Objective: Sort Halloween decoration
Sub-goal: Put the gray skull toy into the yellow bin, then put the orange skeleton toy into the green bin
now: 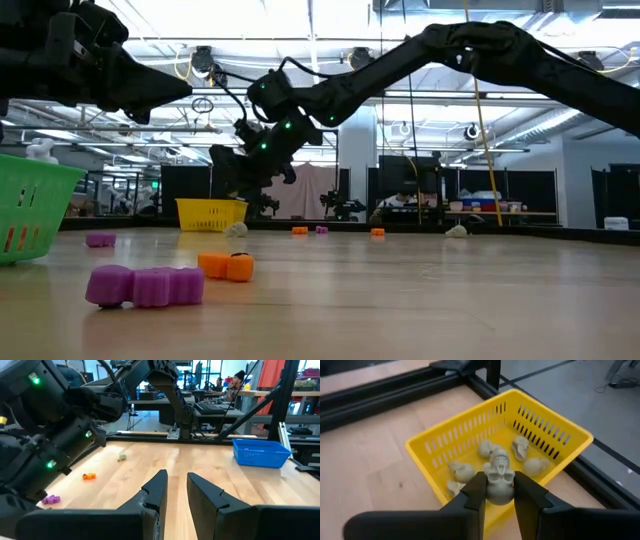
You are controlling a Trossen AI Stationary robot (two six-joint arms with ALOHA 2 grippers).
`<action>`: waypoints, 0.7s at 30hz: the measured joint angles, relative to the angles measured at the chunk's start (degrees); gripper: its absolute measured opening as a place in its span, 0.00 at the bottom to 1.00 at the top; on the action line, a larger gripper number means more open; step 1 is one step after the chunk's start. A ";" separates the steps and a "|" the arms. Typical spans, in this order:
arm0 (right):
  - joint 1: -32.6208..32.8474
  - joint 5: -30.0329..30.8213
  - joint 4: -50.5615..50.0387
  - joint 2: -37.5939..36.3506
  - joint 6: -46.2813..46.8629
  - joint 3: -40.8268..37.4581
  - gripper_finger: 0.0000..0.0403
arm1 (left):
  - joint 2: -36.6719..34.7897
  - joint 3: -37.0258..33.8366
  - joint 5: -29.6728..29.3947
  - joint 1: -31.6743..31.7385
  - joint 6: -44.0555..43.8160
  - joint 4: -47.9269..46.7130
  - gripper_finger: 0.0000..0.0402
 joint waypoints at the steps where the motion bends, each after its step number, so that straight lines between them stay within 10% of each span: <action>1: -0.10 0.00 -0.12 0.00 -0.17 0.00 0.15 | 0.00 0.00 0.00 0.00 -0.04 0.28 0.18; 13: -1.35 -0.05 -0.49 0.59 2.20 -0.07 0.35 | 0.00 -0.04 0.09 0.00 -0.09 1.05 0.18; 21: -1.17 -4.38 -10.04 -4.72 -0.03 -0.09 0.28 | 0.00 -0.04 0.07 0.00 -0.08 0.35 0.18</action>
